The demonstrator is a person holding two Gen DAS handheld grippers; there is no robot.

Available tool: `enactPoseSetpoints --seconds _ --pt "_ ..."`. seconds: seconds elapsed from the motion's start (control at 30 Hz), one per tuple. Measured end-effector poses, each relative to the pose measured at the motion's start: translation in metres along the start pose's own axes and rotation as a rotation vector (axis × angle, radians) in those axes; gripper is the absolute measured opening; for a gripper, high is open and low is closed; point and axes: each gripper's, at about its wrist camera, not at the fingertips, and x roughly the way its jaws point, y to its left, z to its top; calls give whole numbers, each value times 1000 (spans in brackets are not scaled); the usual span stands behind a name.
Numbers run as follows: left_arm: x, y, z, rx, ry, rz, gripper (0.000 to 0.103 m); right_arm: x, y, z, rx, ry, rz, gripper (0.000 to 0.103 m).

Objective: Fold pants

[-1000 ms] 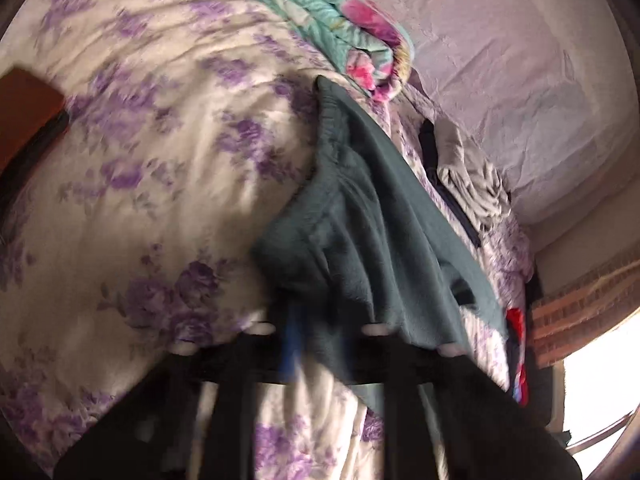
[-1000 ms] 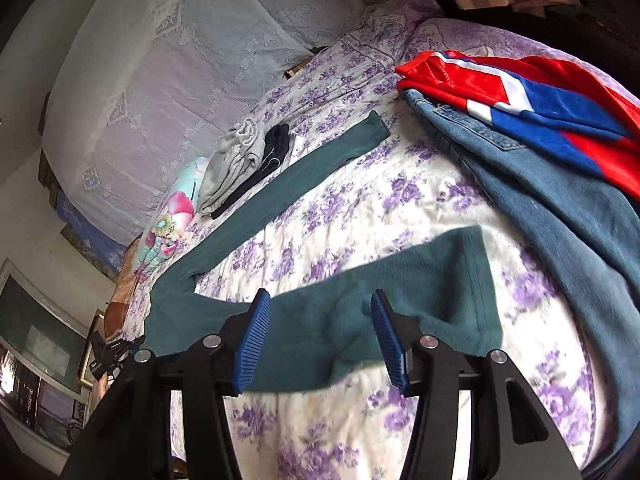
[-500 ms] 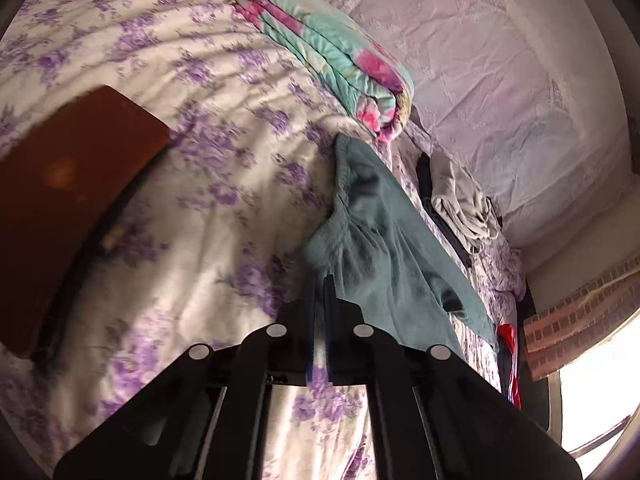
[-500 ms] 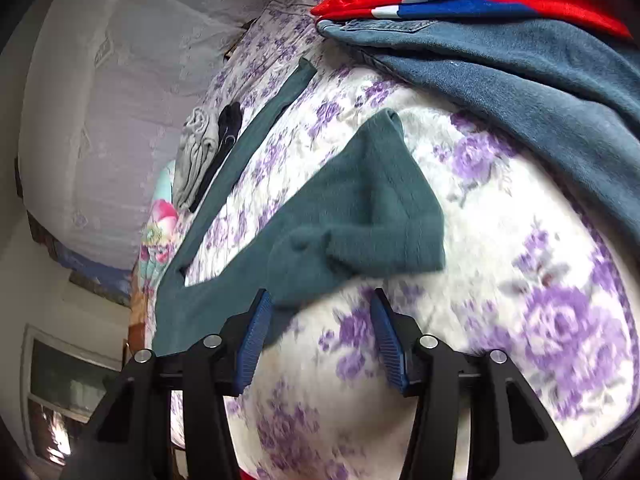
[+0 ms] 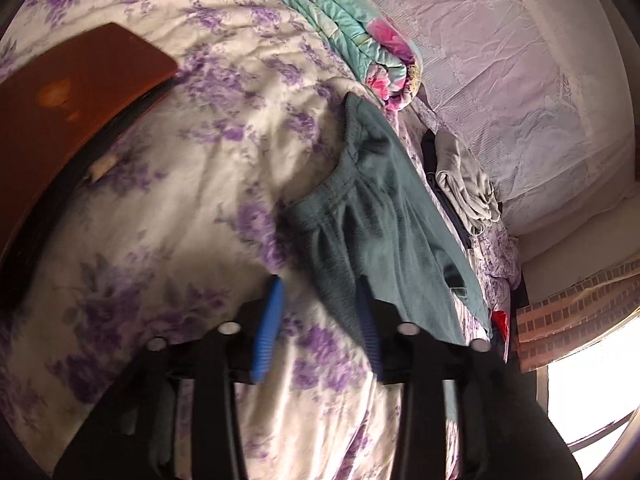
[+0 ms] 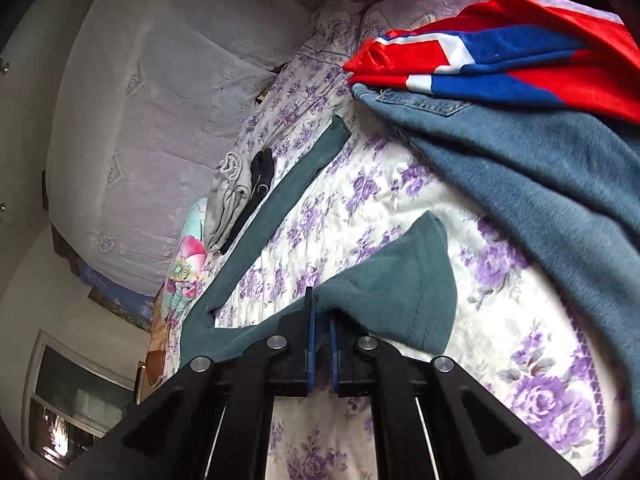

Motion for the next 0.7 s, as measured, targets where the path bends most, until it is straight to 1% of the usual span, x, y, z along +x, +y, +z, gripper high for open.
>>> enactPoseSetpoints --seconds 0.1,0.17,0.23,0.27,0.3,0.33,0.37,0.4,0.43,0.5,0.53,0.57,0.6,0.67,0.7 --pt "11 -11 3 21 -10 28 54 8 -14 -2 52 29 3 6" --pt "19 -15 6 28 -22 49 54 11 -22 -5 67 37 2 6" --pt "23 -17 10 24 -31 40 49 15 -27 -6 80 47 -1 6" --pt "24 -17 11 24 -32 29 16 17 -27 -5 81 51 -5 6" --pt "26 -16 13 22 -21 16 2 20 -25 0 75 56 -12 6" --pt "23 -14 15 1 -26 -5 2 21 -20 6 62 56 -15 6" --pt "17 -15 17 -10 -51 -10 2 21 -12 14 42 50 -12 5" --pt "8 -16 20 -6 -81 -15 2 20 -2 21 18 41 1 5" --pt "-9 -20 23 -2 -123 -40 2 17 13 31 -16 29 29 5" --pt "-31 -26 27 7 -163 -70 2 11 38 44 -76 1 65 4" --pt "-43 -30 27 23 -179 -66 2 7 44 48 -96 -13 67 4" --pt "-52 -33 26 38 -196 -41 2 3 46 49 -107 -23 69 4" --pt "-58 -33 23 52 -201 -20 2 0 42 46 -104 -24 67 4" --pt "-58 -25 14 61 -152 -7 2 -2 21 35 -70 -7 40 4" --pt "-54 -18 9 61 -119 6 2 -2 5 27 -45 2 12 4"
